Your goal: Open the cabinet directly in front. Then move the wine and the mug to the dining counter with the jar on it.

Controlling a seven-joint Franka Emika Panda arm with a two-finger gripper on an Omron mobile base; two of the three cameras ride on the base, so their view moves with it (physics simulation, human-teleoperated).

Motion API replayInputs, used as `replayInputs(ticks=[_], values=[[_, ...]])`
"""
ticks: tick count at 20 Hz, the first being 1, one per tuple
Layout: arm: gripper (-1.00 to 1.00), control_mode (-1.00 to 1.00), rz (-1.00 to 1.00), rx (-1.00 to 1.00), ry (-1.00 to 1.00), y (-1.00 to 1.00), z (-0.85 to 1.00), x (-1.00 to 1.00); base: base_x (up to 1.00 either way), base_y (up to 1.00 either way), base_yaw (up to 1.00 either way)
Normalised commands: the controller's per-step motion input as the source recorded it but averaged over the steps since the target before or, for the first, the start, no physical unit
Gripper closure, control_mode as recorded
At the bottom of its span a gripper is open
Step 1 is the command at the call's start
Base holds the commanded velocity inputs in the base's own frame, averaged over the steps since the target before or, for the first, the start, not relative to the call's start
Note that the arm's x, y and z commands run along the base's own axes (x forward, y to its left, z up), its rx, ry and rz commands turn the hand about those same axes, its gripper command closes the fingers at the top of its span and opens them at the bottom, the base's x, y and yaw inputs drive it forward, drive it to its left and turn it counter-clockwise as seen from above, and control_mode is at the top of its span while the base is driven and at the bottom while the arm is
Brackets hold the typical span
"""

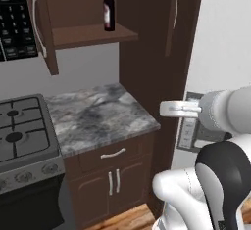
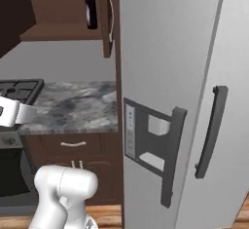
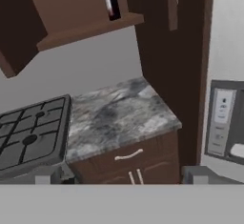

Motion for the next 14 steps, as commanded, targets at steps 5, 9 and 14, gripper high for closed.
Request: replayInputs(ticks=[5,9,14], values=[[-1.0,1.0,0.0,0.0,0.0,0.0,0.0,0.0,0.96,0.08,0.01],[-1.0,1.0,0.0,0.0,0.0,0.0,0.0,0.0,0.9,0.22,0.0],[-1.0,1.0,0.0,0.0,0.0,0.0,0.0,0.0,0.61,0.0,0.0]])
